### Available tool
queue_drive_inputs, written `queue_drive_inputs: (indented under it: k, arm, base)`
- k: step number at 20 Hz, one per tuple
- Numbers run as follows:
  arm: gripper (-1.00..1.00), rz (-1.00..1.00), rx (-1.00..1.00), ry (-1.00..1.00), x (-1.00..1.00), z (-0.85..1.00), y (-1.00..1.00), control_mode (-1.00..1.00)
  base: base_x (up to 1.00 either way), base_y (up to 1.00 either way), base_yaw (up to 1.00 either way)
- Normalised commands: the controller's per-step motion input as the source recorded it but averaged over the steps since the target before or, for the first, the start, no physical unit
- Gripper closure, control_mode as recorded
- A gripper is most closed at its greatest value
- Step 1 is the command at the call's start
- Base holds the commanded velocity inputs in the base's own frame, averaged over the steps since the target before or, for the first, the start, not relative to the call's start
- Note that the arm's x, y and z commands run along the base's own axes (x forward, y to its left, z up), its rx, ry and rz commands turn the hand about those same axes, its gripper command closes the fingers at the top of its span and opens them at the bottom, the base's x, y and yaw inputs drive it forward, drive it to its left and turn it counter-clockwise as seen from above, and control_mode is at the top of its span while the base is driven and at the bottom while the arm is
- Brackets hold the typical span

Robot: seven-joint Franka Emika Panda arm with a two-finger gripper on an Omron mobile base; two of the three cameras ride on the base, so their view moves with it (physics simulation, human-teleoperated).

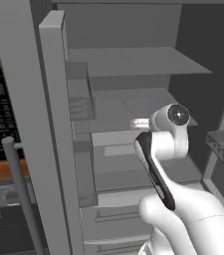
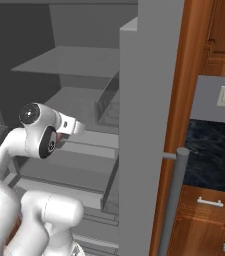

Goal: Move the hot dog bun to the plate on the dining table and place the condiment next to that plate. Then navigate to the fridge and take the sausage and place it on the plate as well.

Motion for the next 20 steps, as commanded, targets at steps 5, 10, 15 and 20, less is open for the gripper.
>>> queue_drive_inputs:
  k: [5, 10, 15, 20]
  arm:
    - [1.0, 0.0, 0.0, 0.06, -0.65, -0.17, -0.27, -1.0]
    - [1.0, 0.0, 0.0, 0.06, -0.41, -0.07, -0.07, 1.0]
    - [1.0, 0.0, 0.0, 0.0, 0.0, 0.0, 0.0, 1.0]
    - [1.0, 0.0, 0.0, 0.0, 0.0, 0.0, 0.0, 1.0]
  base:
    - [0.0, 0.0, 0.0]
    - [-0.1, 0.0, 0.0]
    - [-0.89, 0.23, -0.03]
    - [-1.0, 0.15, -0.4]
